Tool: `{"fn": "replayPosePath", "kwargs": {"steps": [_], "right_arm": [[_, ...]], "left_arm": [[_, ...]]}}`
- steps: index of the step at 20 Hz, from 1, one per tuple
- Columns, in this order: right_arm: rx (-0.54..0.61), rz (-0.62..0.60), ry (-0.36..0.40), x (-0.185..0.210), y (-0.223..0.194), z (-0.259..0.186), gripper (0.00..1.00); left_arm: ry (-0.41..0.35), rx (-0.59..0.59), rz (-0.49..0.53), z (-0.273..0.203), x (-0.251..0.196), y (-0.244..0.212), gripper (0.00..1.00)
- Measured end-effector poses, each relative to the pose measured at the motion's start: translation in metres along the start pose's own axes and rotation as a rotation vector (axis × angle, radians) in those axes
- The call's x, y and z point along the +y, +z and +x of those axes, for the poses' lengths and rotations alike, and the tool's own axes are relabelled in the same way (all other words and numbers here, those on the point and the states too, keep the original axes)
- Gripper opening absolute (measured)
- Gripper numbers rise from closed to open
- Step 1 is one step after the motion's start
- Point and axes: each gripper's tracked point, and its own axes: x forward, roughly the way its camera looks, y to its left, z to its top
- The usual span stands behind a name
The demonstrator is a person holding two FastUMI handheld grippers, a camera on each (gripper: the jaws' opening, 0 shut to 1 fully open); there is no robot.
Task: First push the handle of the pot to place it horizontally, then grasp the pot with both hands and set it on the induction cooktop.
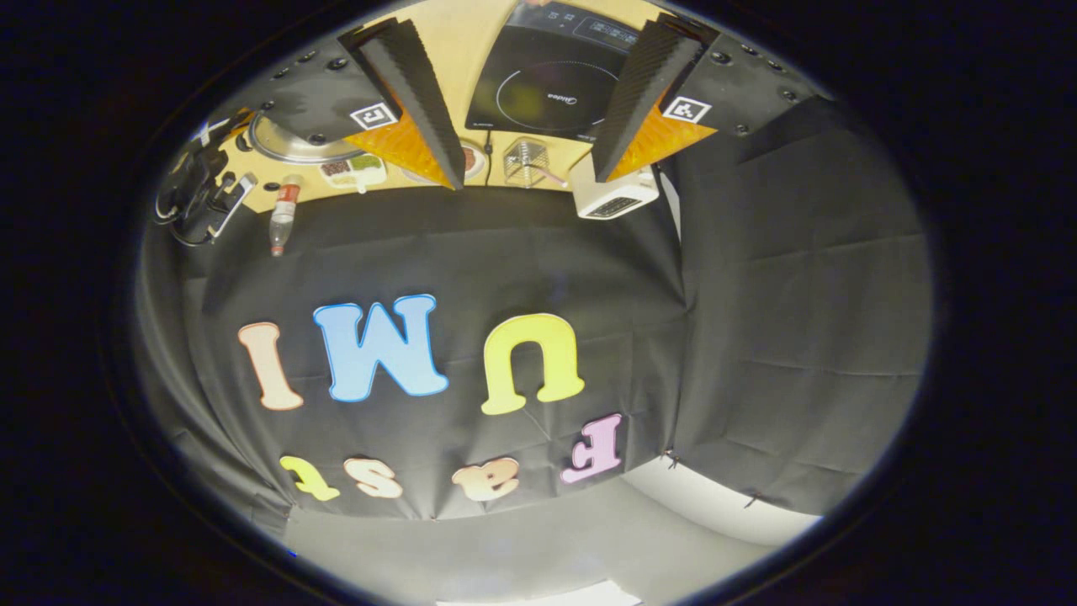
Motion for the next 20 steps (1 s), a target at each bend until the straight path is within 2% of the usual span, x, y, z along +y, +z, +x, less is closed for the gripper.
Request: {"fn": "replayPosePath", "kwargs": {"steps": [2, 3, 7, 8, 9, 12, 14, 18, 19, 20], "right_arm": [[-0.014, -0.009, 0.011, 0.003, 0.007, 0.004, 0.01], [-0.021, -0.013, 0.015, 0.005, 0.011, 0.005, 0.01], [-0.051, -0.014, 0.023, 0.01, 0.024, 0.011, 0.01], [-0.057, -0.008, 0.031, 0.011, 0.026, 0.011, 0.01], [-0.059, -0.004, 0.035, 0.012, 0.026, 0.011, 0.01], [-0.077, -0.001, 0.041, 0.009, 0.027, 0.003, 0.01], [-0.095, 0.053, 0.03, -0.001, 0.027, -0.008, 0.01], [-0.242, 0.27, 0.04, -0.021, 0.063, -0.039, 0.17], [-0.273, 0.308, 0.041, -0.024, 0.069, -0.046, 0.32], [-0.303, 0.336, 0.043, -0.025, 0.076, -0.051, 0.41]], "left_arm": [[0.011, 0.007, 0.0, 0.0, -0.002, -0.003, 0.92], [0.015, 0.009, 0.001, 0.0, -0.003, -0.004, 0.99], [0.024, 0.017, 0.016, 0.001, -0.009, -0.006, 1.0], [0.026, 0.019, 0.018, 0.001, -0.011, -0.007, 0.92], [0.025, 0.021, 0.02, 0.002, -0.014, -0.009, 1.0], [0.012, 0.029, 0.017, 0.008, -0.024, -0.017, 1.0], [-0.006, 0.041, 0.012, 0.017, -0.031, -0.023, 1.0], [-0.077, 0.079, -0.009, 0.047, -0.047, -0.04, 0.98], [-0.098, 0.092, -0.016, 0.056, -0.052, -0.045, 0.98], [-0.121, 0.103, -0.021, 0.065, -0.057, -0.05, 0.99]]}}
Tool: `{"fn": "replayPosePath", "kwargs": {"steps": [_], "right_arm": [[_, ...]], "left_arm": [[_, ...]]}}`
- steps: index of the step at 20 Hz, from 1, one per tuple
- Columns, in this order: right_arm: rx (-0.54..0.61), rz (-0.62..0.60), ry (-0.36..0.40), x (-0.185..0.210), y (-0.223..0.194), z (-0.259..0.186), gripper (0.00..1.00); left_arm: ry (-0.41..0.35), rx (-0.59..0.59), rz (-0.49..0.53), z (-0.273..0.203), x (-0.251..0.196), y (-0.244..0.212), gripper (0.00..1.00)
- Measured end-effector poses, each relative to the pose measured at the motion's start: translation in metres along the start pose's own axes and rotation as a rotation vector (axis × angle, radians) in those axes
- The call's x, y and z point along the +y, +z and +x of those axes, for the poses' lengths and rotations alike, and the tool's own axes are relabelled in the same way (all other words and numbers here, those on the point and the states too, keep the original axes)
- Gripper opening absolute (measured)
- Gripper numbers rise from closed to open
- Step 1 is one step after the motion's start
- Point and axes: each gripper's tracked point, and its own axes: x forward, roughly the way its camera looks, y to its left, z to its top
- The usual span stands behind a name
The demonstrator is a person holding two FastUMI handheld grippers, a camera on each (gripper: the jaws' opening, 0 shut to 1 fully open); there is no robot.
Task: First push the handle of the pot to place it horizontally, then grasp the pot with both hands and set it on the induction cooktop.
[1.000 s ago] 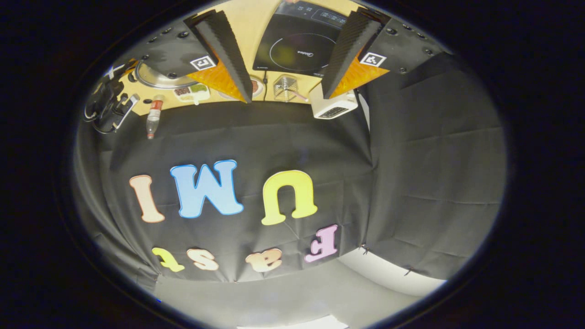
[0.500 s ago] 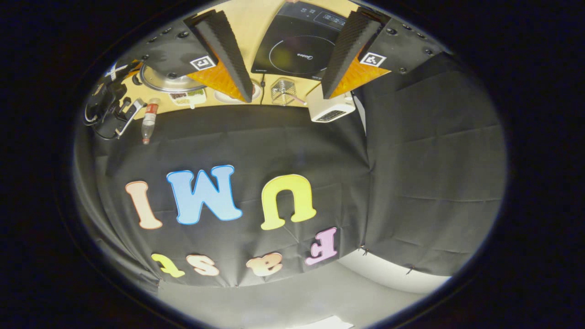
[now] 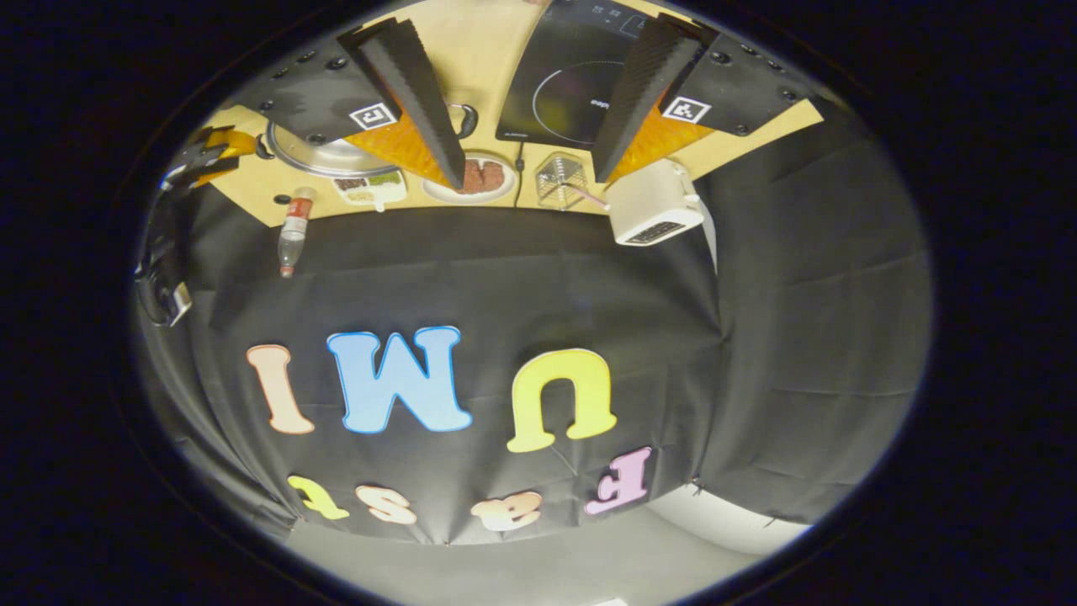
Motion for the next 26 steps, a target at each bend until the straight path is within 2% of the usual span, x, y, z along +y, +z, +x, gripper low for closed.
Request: {"fn": "replayPosePath", "kwargs": {"steps": [3, 7, 8, 9, 13, 18, 26], "right_arm": [[-0.055, 0.059, -0.041, -0.003, 0.016, -0.001, 0.97], [-0.045, 0.122, -0.078, 0.001, 0.021, 0.008, 0.97], [-0.038, 0.132, -0.085, 0.003, 0.021, 0.012, 0.97], [-0.029, 0.142, -0.09, 0.004, 0.019, 0.016, 0.97], [0.003, 0.183, -0.111, 0.008, 0.015, 0.032, 0.97], [0.057, 0.237, -0.139, 0.004, 0.002, 0.054, 0.98], [0.114, 0.285, -0.203, -0.012, -0.021, 0.079, 0.98]], "left_arm": [[-0.092, 0.021, -0.003, 0.029, -0.019, -0.009, 0.99], [-0.232, 0.076, 0.015, 0.068, -0.05, -0.028, 0.99], [-0.256, 0.098, 0.018, 0.077, -0.055, -0.036, 0.95], [-0.279, 0.12, 0.019, 0.086, -0.061, -0.044, 0.99], [-0.351, 0.22, 0.014, 0.115, -0.079, -0.081, 0.99], [-0.384, 0.335, -0.001, 0.133, -0.086, -0.127, 1.0], [-0.394, 0.447, -0.001, 0.149, -0.094, -0.173, 1.0]]}}
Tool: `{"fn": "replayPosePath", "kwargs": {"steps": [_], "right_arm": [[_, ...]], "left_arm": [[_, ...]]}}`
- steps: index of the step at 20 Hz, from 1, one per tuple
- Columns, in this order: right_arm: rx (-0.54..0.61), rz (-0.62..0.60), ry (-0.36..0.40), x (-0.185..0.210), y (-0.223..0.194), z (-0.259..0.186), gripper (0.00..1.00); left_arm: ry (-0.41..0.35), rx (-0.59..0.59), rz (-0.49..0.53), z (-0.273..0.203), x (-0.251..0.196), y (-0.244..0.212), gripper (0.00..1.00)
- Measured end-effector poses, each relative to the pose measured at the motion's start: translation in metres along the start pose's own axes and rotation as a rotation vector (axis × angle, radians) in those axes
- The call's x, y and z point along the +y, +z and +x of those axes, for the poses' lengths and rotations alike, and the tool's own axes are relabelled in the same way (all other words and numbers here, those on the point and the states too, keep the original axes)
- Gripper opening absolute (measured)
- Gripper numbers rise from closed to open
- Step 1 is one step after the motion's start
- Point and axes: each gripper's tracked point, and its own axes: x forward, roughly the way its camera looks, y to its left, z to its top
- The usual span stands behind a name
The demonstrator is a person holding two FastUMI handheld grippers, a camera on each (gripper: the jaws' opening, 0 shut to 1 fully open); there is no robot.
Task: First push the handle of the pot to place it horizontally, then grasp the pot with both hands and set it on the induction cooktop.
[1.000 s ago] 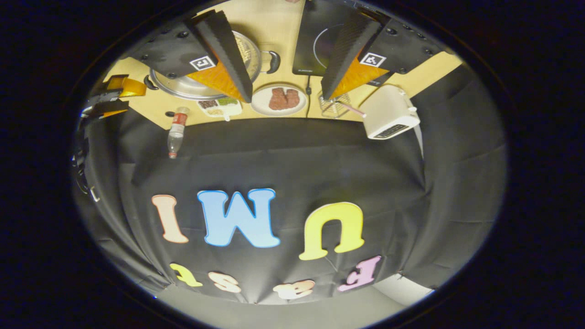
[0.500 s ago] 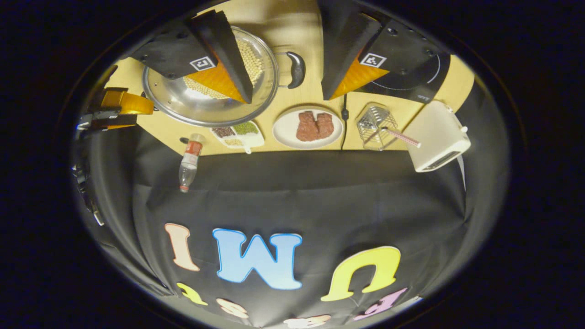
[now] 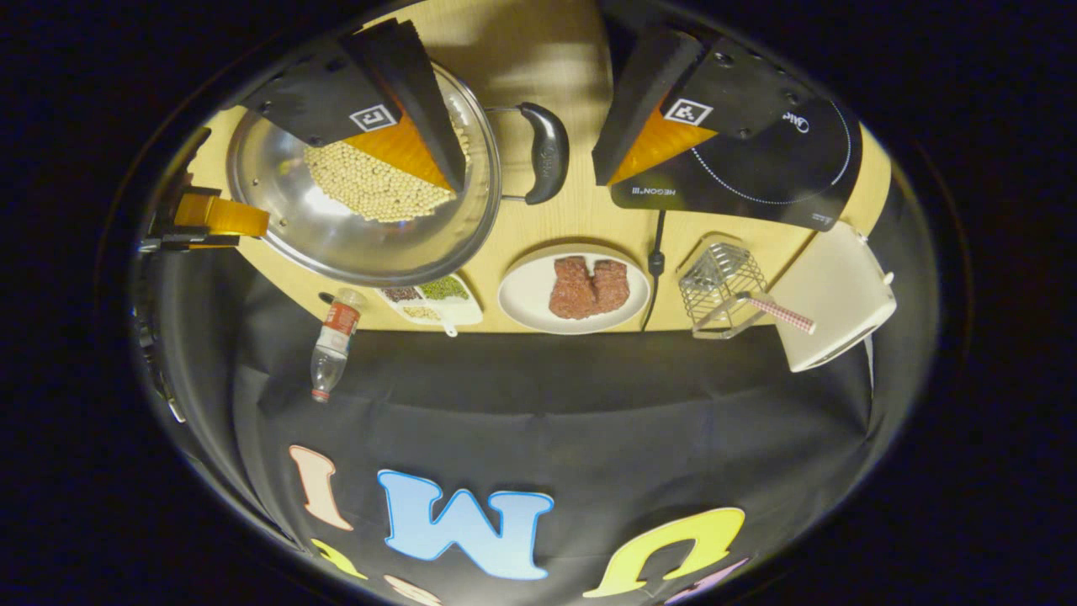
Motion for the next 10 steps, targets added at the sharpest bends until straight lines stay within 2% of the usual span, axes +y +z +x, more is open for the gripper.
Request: {"fn": "replayPosePath", "kwargs": {"steps": [5, 6, 7, 8, 9, 10], "right_arm": [[0.031, -0.005, -0.013, -0.005, -0.011, 0.014, 0.98], [0.036, -0.009, -0.014, -0.005, -0.012, 0.015, 0.99], [0.039, -0.012, -0.015, -0.006, -0.015, 0.016, 0.97], [0.04, -0.012, -0.014, -0.007, -0.016, 0.016, 0.93], [0.042, -0.01, -0.008, -0.006, -0.018, 0.015, 0.8], [0.041, -0.008, -0.004, -0.006, -0.018, 0.014, 0.83]], "left_arm": [[0.007, 0.037, -0.017, 0.01, -0.003, -0.01, 1.0], [0.005, 0.036, -0.016, 0.012, -0.002, -0.01, 0.94], [0.008, 0.037, -0.018, 0.013, -0.003, -0.011, 1.0], [0.012, 0.037, -0.021, 0.013, -0.003, -0.011, 0.94], [0.016, 0.036, -0.024, 0.013, -0.002, -0.013, 0.96], [0.003, 0.042, -0.027, 0.016, -0.005, -0.014, 0.95]]}}
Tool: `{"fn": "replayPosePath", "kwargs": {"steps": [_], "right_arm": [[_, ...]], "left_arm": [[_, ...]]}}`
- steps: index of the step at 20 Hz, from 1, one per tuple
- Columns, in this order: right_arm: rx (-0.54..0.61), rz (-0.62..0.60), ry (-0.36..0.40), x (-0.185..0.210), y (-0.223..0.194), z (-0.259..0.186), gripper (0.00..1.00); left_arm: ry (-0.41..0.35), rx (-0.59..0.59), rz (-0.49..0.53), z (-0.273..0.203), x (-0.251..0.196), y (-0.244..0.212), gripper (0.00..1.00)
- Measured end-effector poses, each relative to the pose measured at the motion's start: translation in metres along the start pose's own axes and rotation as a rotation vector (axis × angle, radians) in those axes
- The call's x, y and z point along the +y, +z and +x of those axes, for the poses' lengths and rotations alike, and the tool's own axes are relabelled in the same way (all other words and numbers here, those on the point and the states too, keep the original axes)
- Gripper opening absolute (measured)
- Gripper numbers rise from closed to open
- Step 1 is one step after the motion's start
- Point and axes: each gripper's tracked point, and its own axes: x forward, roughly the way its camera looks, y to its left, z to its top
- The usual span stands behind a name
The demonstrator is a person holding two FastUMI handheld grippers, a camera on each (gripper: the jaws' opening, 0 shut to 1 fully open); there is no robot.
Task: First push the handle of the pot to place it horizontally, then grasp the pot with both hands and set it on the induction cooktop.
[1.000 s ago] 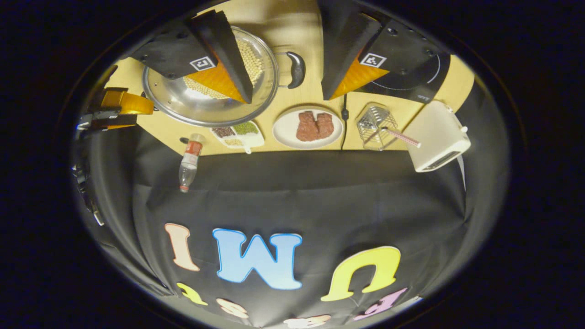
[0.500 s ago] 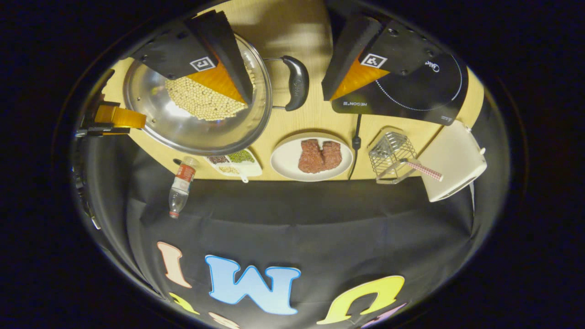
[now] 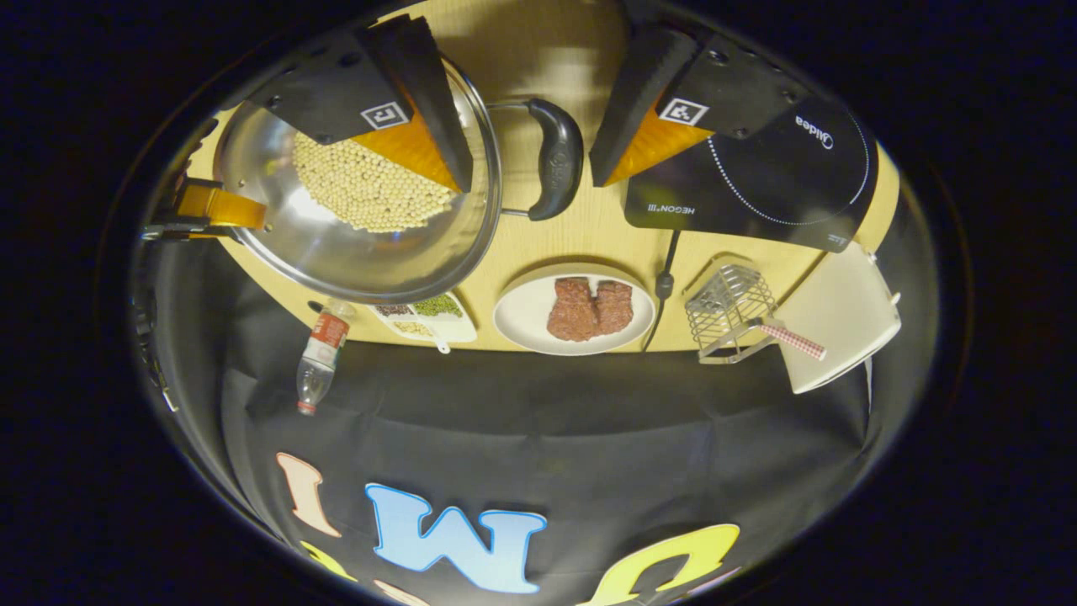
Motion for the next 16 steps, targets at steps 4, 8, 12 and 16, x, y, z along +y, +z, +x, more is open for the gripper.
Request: {"fn": "replayPosePath", "kwargs": {"steps": [4, 8, 12, 16], "right_arm": [[-0.021, -0.015, -0.005, -0.004, 0.002, 0.0, 0.63], [-0.027, -0.032, -0.013, -0.004, 0.002, -0.003, 0.57], [-0.026, -0.053, -0.02, -0.005, 0.0, -0.009, 0.57], [-0.056, -0.062, -0.006, -0.011, 0.009, -0.026, 0.57]], "left_arm": [[0.013, 0.005, -0.015, -0.001, 0.001, -0.003, 0.82], [0.046, -0.009, -0.03, -0.003, 0.002, 0.001, 0.68], [0.051, 0.007, -0.013, -0.002, 0.001, 0.001, 0.66], [0.069, -0.028, -0.017, -0.013, 0.0, 0.004, 0.66]]}}
